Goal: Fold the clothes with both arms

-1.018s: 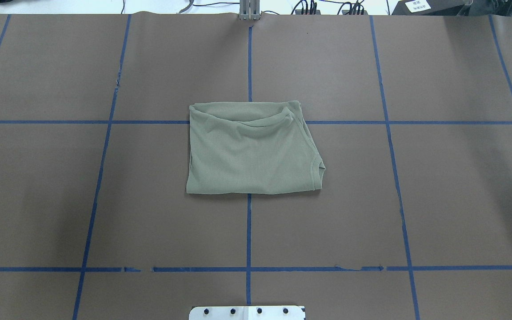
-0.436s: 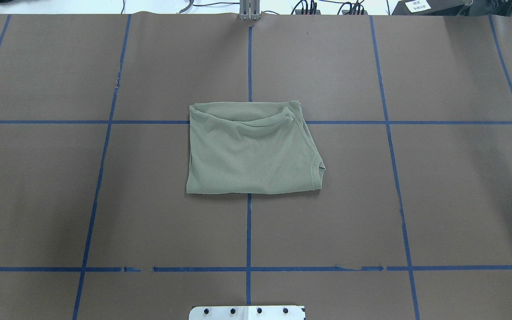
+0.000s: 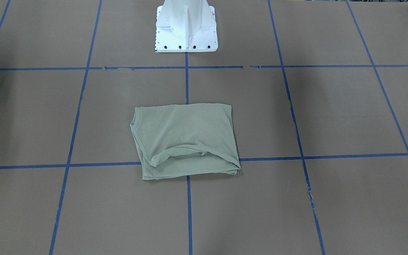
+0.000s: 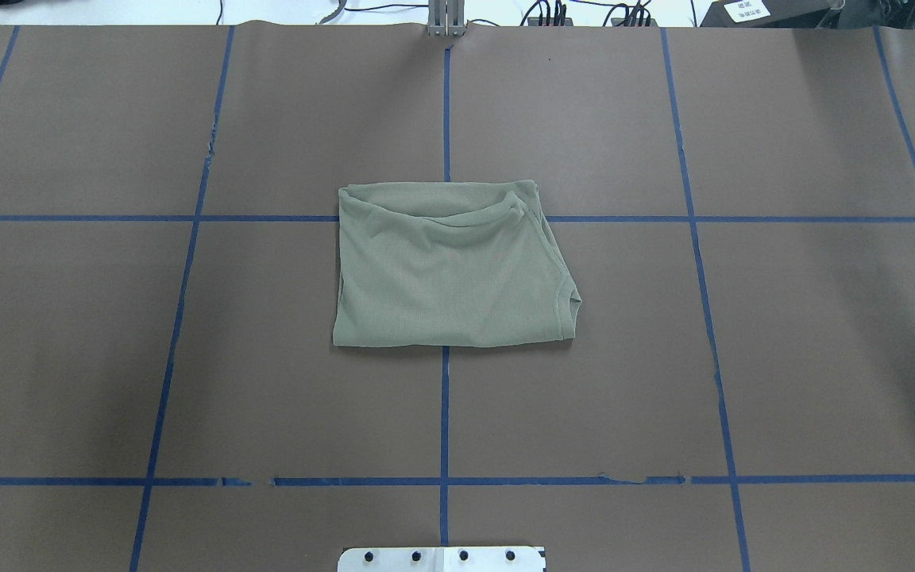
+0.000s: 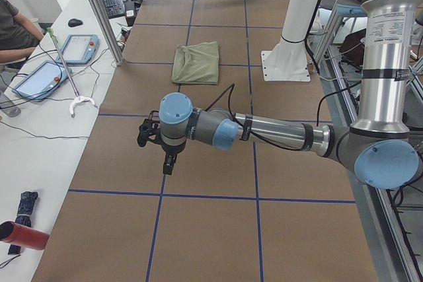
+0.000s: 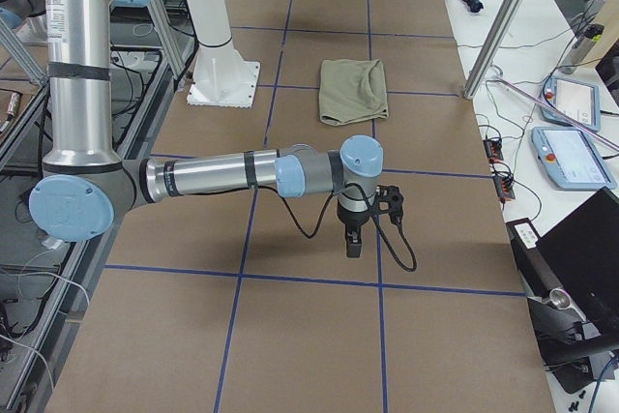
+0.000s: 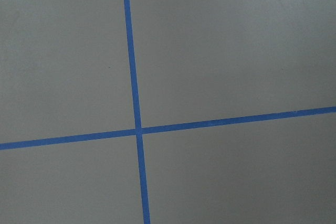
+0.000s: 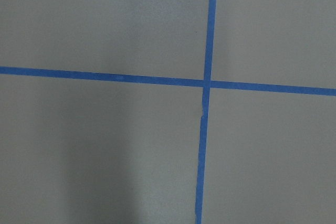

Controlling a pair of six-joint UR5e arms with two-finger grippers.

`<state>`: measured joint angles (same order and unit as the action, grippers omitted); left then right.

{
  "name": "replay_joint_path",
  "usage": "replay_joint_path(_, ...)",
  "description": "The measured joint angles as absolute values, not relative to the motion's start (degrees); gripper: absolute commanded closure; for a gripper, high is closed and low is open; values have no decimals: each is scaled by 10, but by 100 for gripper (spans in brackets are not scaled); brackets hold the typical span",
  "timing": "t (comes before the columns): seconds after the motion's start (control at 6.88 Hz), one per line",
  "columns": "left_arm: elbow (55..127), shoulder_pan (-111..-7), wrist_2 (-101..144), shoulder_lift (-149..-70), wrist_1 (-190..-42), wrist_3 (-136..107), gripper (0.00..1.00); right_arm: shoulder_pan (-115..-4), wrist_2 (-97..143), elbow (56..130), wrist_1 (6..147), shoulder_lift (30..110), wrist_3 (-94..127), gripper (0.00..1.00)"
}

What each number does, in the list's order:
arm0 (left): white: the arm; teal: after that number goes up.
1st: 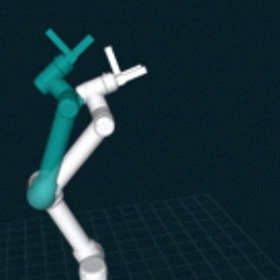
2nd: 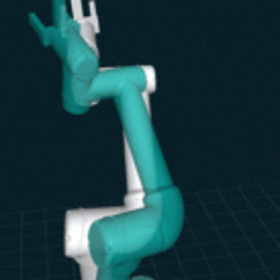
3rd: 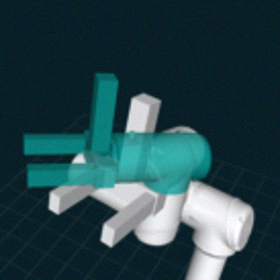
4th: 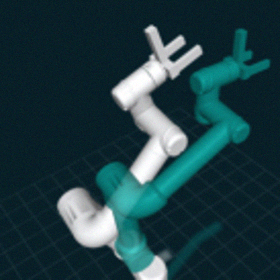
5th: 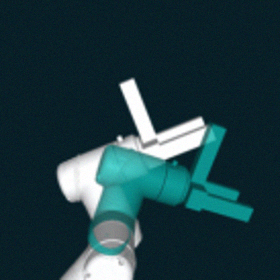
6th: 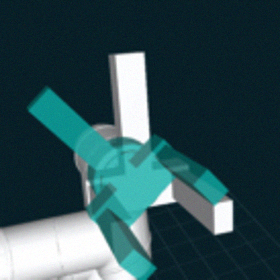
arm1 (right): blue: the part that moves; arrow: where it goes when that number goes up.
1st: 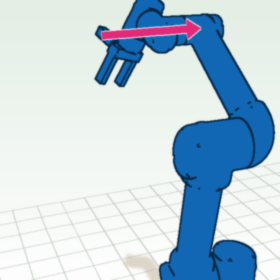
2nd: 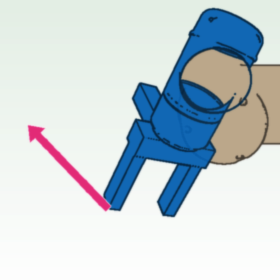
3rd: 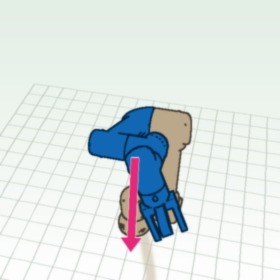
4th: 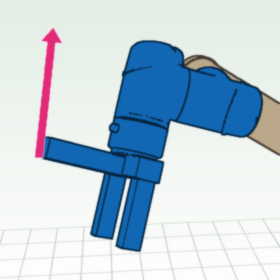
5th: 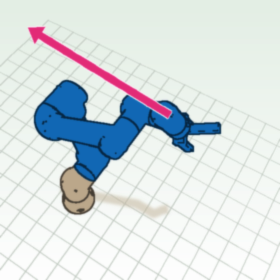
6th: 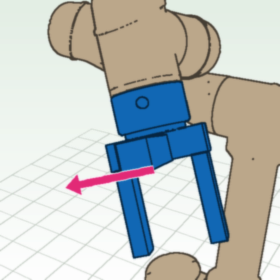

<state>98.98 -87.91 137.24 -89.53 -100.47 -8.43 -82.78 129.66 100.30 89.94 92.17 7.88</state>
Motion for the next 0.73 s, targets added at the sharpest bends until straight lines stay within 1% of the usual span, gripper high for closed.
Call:
replay_joint_path(0.29,1003,-879,1371,-895,-1003,-87,0,-827,1302,1001,896,919,83,0)
replay_joint_path(0.73,1005,-877,1370,-896,-1000,-91,0,-826,1306,999,894,916,82,0)
